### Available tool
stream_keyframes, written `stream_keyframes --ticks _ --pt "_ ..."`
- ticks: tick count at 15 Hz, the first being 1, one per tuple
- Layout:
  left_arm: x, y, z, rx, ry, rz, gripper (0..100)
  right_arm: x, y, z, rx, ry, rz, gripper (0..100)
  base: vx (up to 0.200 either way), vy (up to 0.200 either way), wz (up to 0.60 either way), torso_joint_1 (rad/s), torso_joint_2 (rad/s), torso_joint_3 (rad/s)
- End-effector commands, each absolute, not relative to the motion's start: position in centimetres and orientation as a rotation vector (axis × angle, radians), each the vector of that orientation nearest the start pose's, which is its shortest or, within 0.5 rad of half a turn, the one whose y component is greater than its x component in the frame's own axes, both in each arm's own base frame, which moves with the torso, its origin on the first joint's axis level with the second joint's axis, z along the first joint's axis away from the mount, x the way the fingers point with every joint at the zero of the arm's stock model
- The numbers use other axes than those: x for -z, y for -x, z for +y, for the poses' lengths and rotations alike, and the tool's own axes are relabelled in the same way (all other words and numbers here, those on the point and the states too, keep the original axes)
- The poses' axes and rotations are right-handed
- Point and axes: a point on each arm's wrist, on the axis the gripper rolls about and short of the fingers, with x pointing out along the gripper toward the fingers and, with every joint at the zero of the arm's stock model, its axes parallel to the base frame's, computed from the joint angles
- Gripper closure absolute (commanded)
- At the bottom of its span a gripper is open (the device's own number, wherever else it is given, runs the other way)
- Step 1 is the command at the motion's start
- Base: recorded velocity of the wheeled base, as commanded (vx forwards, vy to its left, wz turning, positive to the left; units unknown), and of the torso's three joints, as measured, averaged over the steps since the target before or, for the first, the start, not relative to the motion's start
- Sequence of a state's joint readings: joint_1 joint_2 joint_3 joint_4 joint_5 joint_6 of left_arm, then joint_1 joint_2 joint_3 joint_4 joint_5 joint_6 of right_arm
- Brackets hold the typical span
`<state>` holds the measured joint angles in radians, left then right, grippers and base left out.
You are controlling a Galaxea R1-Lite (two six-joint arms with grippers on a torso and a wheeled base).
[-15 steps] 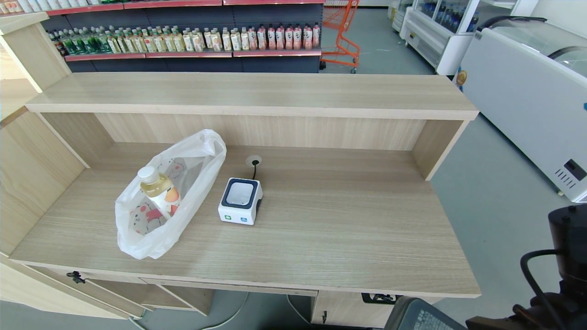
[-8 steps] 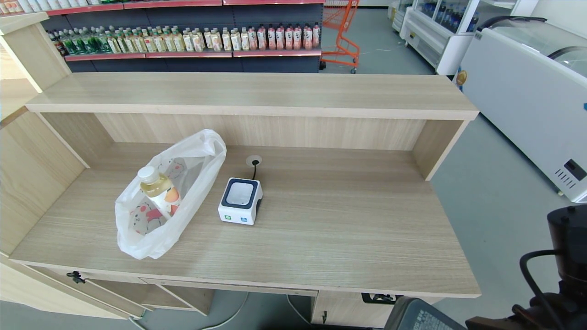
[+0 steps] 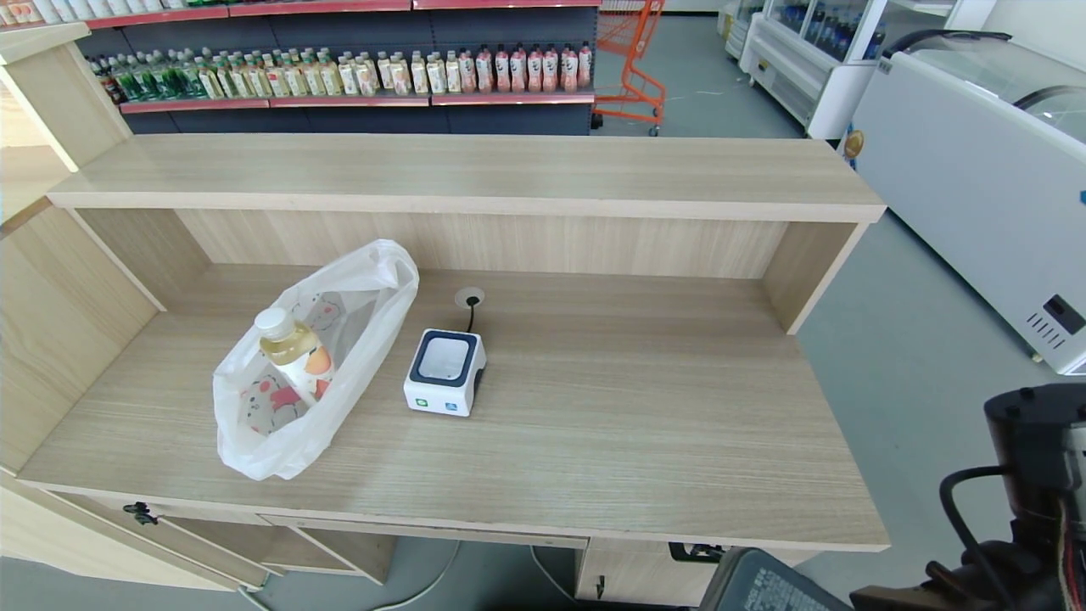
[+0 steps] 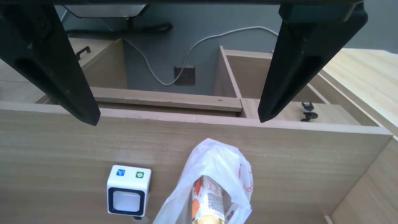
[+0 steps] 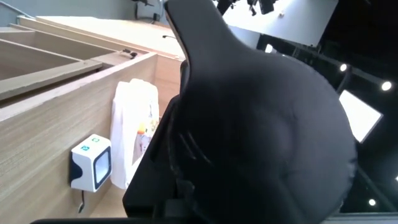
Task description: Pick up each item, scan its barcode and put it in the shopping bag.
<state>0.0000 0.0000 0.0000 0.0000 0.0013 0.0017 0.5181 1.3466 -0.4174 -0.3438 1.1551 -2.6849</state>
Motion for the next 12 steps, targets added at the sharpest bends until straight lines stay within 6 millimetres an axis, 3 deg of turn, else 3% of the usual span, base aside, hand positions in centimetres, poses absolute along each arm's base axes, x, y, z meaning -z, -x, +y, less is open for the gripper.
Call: stream_keyframes --ticks 1,4,5,6,7,8,9,10,11,12 --pt "-7.6 2.3 0.0 -0.002 -0.002 0.002 0 -14.4 -14.6 10.2 1.632 -2.279 2.309 100 0.0 0.0 0.0 0.0 0.0 0.0" --pt "-7.6 2.3 0.0 -0.002 -0.002 0.002 0 -14.7 -14.6 10.0 1.632 -2.3 2.306 100 0.0 0.0 0.0 0.0 0.0 0.0" --pt "-7.6 2.3 0.0 -0.002 -0.002 0.002 0 -16.4 -14.8 8.9 1.703 -2.442 2.27 100 0.0 0.0 0.0 0.0 0.0 0.0" --pt "-7.6 2.3 0.0 -0.002 -0.002 0.002 0 -18.0 -15.1 7.0 1.737 -2.728 2.123 100 0.0 0.0 0.0 0.0 0.0 0.0" --pt "-7.6 2.3 0.0 -0.002 -0.002 0.002 0 -19.1 -14.8 4.6 1.806 -3.14 1.848 100 0.0 0.0 0.0 0.0 0.0 0.0" --pt "-7.6 2.3 0.0 -0.002 -0.002 0.002 0 -19.9 -13.7 3.4 1.947 -3.435 1.637 100 0.0 0.0 0.0 0.0 0.0 0.0" --pt "-7.6 2.3 0.0 -0.002 -0.002 0.002 0 -20.8 -12.6 3.0 1.961 -3.691 1.487 100 0.0 0.0 0.0 0.0 0.0 0.0" --pt "-7.6 2.3 0.0 -0.002 -0.002 0.002 0 -21.0 -11.6 2.8 2.147 -3.838 1.384 100 0.0 0.0 0.0 0.0 0.0 0.0" --pt "-7.6 2.3 0.0 -0.002 -0.002 0.002 0 -20.9 -11.0 2.9 2.45 -3.88 1.298 100 0.0 0.0 0.0 0.0 0.0 0.0" --pt "-7.6 2.3 0.0 -0.002 -0.002 0.002 0 -21.3 -10.9 2.7 2.593 -4.03 1.138 100 0.0 0.0 0.0 0.0 0.0 0.0"
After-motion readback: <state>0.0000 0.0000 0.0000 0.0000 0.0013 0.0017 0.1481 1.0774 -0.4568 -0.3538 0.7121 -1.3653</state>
